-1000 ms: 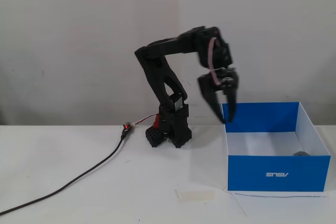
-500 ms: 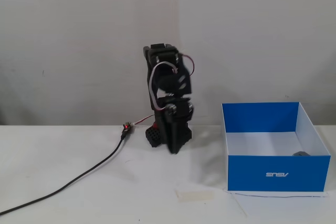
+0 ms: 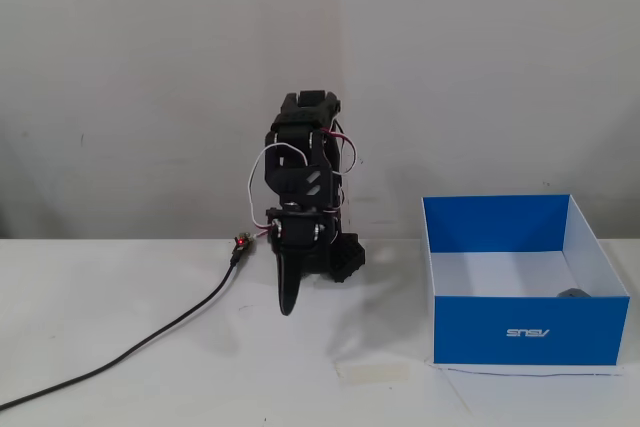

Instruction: Pick the gray block and keep it in the box.

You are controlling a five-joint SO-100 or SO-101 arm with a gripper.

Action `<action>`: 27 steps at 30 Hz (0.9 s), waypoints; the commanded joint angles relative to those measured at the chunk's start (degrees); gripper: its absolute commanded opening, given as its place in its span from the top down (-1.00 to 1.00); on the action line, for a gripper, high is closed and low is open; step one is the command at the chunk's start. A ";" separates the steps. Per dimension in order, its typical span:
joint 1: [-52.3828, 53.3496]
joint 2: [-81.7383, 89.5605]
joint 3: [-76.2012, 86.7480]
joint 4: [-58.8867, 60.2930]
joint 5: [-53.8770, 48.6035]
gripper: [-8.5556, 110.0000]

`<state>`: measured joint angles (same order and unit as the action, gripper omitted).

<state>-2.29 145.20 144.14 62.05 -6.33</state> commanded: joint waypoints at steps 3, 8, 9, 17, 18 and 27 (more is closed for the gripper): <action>1.14 16.08 6.86 -2.37 5.71 0.85; 1.76 27.86 11.69 -0.79 7.73 0.85; 1.93 30.06 12.66 -0.18 7.91 0.85; 1.85 42.98 20.92 3.69 7.21 0.85; 2.02 43.68 21.27 4.13 7.12 0.85; 2.72 51.24 23.64 7.82 5.80 0.85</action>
<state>0.53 189.23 168.05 68.64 0.53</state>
